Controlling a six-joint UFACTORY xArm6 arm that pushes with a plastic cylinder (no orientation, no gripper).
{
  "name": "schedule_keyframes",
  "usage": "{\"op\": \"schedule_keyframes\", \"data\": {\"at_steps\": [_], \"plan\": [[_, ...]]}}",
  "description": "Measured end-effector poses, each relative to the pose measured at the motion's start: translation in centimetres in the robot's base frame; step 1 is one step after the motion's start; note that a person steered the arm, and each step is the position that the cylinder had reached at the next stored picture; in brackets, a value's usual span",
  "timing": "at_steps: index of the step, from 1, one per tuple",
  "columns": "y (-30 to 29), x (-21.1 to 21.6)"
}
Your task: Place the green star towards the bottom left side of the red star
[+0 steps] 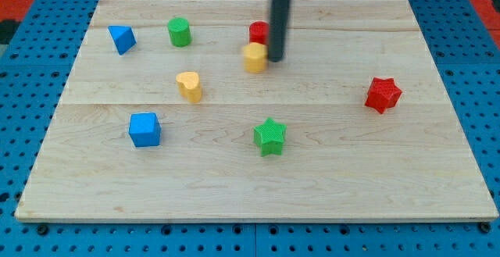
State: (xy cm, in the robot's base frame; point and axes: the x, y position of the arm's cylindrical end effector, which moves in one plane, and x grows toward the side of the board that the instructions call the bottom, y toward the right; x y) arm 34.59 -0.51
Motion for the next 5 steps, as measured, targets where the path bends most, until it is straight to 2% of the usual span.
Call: {"op": "schedule_keyframes", "data": {"at_steps": [1, 2, 3, 4, 5], "plan": [[-8.1, 0.8], [-8.1, 3.1], [-4.6, 3.2], [-3.4, 5.2], [-6.9, 9.3]]}}
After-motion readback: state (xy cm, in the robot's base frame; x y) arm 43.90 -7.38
